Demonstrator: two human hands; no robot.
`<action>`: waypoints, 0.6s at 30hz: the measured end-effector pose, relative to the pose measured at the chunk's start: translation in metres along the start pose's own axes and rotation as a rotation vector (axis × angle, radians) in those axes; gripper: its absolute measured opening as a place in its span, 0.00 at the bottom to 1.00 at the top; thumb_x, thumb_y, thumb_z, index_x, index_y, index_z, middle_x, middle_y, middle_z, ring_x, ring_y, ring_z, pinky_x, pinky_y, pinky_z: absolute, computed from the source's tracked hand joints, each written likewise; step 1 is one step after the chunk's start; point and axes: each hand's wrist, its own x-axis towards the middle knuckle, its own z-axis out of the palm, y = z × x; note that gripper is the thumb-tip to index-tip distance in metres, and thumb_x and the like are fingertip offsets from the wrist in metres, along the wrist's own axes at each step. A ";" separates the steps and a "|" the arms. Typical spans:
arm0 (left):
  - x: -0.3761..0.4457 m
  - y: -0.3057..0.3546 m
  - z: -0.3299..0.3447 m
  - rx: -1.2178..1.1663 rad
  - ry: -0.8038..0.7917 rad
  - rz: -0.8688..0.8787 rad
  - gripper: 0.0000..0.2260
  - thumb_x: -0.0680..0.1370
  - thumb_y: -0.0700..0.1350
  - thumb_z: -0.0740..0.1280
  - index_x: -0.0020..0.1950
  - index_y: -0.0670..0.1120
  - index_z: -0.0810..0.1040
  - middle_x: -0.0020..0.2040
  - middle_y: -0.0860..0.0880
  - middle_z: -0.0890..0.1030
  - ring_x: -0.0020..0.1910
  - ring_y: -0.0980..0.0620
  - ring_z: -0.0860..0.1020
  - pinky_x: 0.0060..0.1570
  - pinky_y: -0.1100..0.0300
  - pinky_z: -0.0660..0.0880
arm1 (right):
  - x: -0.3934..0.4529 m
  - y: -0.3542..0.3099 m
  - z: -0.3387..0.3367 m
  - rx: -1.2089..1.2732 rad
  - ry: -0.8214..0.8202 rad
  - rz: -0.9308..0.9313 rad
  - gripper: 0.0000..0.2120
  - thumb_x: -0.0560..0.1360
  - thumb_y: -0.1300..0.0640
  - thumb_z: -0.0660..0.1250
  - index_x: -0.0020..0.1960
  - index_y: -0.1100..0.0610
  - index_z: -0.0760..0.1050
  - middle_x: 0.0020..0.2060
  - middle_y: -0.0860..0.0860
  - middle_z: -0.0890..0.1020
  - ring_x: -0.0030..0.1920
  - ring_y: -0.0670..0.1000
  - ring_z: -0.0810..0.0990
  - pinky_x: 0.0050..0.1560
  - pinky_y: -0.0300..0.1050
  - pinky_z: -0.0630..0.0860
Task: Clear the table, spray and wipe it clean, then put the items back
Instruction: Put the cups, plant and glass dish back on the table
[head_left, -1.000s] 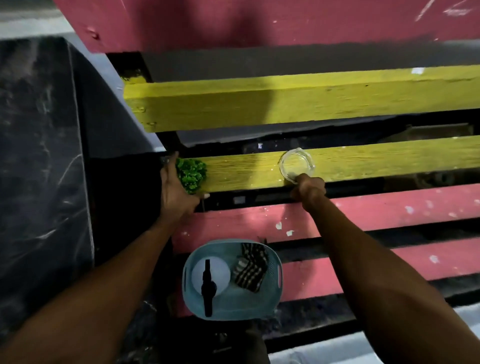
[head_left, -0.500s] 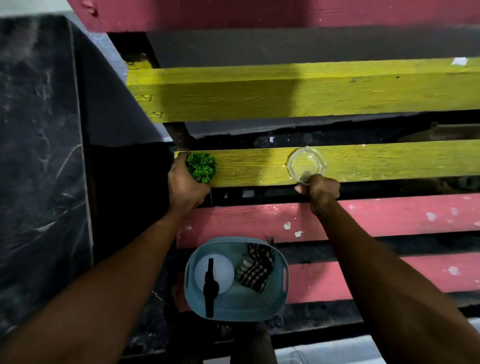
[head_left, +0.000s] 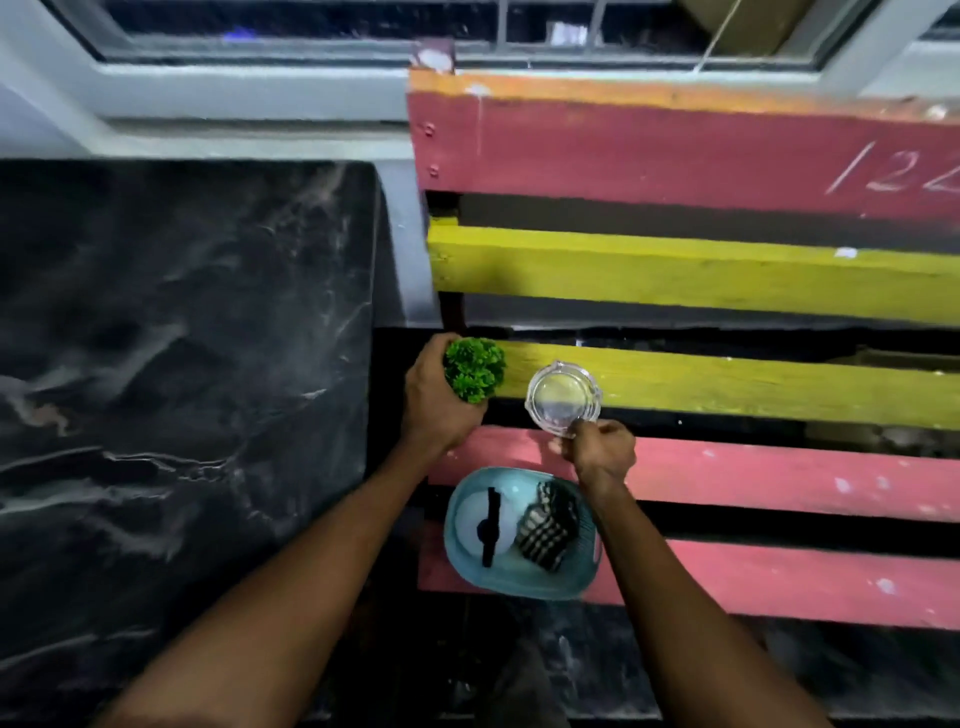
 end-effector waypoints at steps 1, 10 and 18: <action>-0.005 0.005 -0.018 -0.013 0.013 0.016 0.26 0.61 0.45 0.78 0.58 0.48 0.76 0.49 0.48 0.83 0.47 0.48 0.82 0.48 0.54 0.80 | -0.018 -0.001 0.004 0.005 -0.011 -0.029 0.03 0.73 0.69 0.67 0.47 0.65 0.75 0.31 0.57 0.81 0.19 0.48 0.80 0.20 0.38 0.75; -0.047 0.027 -0.193 -0.043 0.092 0.147 0.26 0.61 0.48 0.79 0.56 0.51 0.76 0.48 0.50 0.83 0.45 0.51 0.82 0.45 0.58 0.80 | -0.190 -0.025 0.042 0.044 0.001 -0.254 0.03 0.67 0.64 0.67 0.40 0.60 0.73 0.32 0.58 0.84 0.30 0.61 0.86 0.37 0.55 0.85; -0.070 -0.015 -0.357 0.050 0.153 0.125 0.28 0.60 0.42 0.80 0.57 0.53 0.74 0.49 0.50 0.82 0.48 0.49 0.80 0.46 0.54 0.80 | -0.309 -0.015 0.109 0.102 -0.021 -0.283 0.13 0.62 0.61 0.67 0.44 0.66 0.81 0.35 0.58 0.86 0.30 0.57 0.87 0.27 0.44 0.80</action>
